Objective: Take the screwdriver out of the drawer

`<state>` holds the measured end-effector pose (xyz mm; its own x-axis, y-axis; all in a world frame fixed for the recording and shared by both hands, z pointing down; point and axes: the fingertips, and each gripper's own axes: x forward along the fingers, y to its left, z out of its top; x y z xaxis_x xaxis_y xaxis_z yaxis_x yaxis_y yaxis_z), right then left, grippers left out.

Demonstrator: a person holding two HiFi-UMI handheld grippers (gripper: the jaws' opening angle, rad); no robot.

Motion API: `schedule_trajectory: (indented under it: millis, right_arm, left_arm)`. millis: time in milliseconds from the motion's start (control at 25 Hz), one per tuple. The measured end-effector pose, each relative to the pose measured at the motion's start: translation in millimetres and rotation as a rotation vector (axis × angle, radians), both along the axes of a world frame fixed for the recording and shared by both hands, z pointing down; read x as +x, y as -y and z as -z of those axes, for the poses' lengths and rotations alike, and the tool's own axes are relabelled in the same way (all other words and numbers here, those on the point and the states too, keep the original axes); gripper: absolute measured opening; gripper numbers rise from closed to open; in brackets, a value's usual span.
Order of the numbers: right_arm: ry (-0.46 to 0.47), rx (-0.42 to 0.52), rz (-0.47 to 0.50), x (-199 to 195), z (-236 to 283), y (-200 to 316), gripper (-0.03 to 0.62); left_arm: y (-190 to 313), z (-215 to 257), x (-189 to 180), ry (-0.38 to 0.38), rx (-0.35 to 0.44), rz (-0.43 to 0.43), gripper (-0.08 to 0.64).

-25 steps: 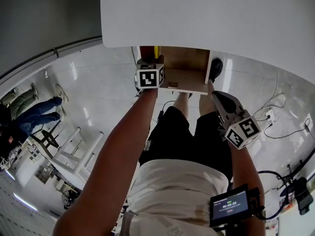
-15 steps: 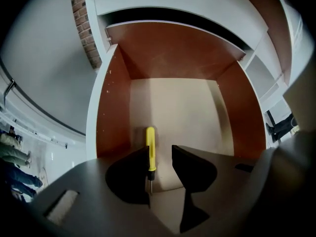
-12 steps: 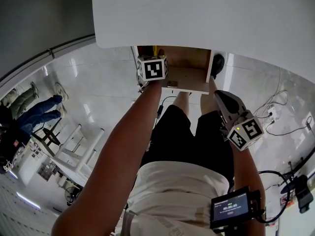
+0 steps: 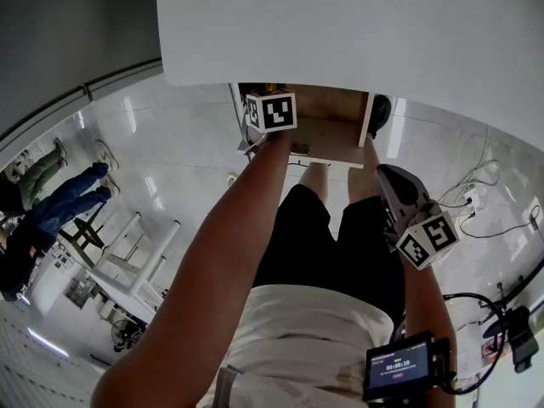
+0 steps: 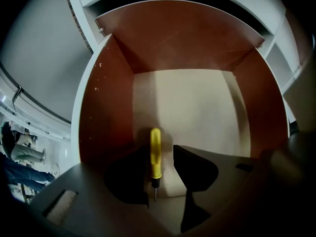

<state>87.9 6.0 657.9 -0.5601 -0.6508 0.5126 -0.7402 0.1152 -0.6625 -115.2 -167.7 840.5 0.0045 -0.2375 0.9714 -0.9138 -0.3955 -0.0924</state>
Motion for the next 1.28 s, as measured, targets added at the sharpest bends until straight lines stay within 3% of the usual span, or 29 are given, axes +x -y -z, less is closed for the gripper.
schedule_trajectory:
  millis: [320, 600, 880, 1080, 1280]
  right_arm:
    - [-0.002, -0.007, -0.007, 4, -3, -2, 0.006]
    - [0.001, -0.015, -0.010, 4, -6, -4, 0.006]
    - [0.002, -0.011, -0.001, 2, -7, -3, 0.006]
    - [-0.003, -0.007, 0.003, 1, -6, -1, 0.006]
    - [-0.007, -0.004, 0.013, 1, -6, -6, 0.006]
  left_arm:
    - [-1, -11, 0, 0.013, -0.041, 0.003, 0.163]
    - [-1, -18, 4, -0.028, -0.067, -0.003, 0.153]
    - [-3, -17, 5, -0.022, -0.079, -0.051, 0.078]
    - [-5, -15, 5, -0.012, -0.078, -0.099, 0.071]
    - [-11, -9, 20, -0.075, -0.059, -0.179, 0.067]
